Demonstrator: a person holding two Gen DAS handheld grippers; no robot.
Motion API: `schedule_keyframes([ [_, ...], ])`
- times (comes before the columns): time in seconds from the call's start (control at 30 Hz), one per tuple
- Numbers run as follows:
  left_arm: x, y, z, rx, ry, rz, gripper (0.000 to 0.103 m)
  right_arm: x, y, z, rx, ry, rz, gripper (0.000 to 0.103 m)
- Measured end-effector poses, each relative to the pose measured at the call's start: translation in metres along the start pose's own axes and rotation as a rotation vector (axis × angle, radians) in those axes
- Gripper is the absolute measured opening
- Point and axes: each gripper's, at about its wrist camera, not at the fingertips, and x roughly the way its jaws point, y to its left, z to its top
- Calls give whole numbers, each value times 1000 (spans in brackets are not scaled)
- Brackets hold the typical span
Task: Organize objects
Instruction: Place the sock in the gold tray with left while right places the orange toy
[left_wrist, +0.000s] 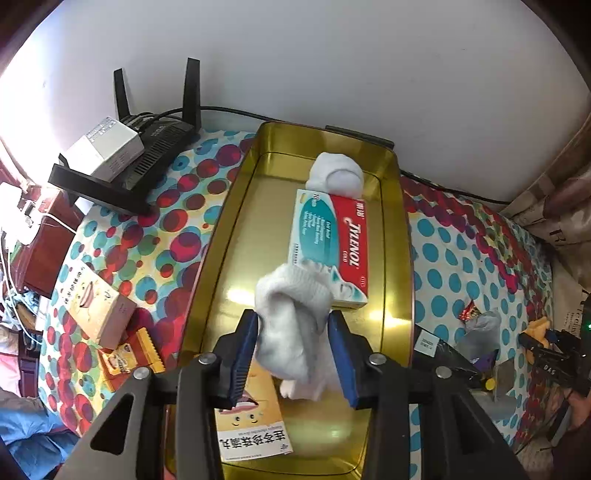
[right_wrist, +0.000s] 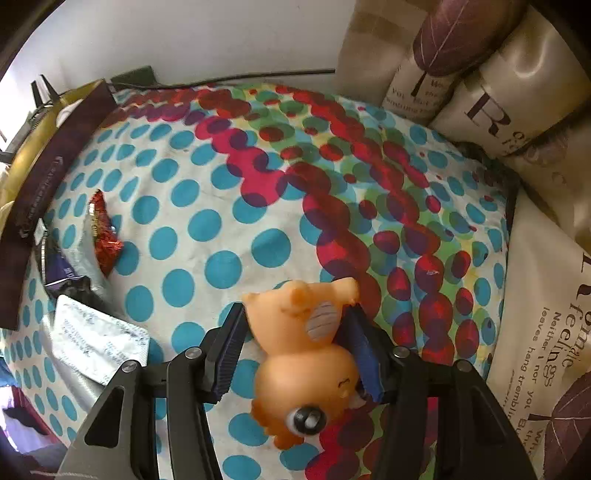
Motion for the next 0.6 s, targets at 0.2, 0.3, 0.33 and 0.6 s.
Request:
schedule_keyframes([
  [0.2,-14,-8,-3,61,-25,43,43,0,-10,1,48,-16,22,38],
  [0.3,-23,-12,-4,85,-43,42,43,-6,-8,1,60,-45,20,35],
  [0.33,-29,-14,-6,95,-56,45,43,-9,-7,1,63,-55,25,34],
  [0.6,-67,1,-20,70,-109,22,44,-60,56,33,24,-185,165,34],
])
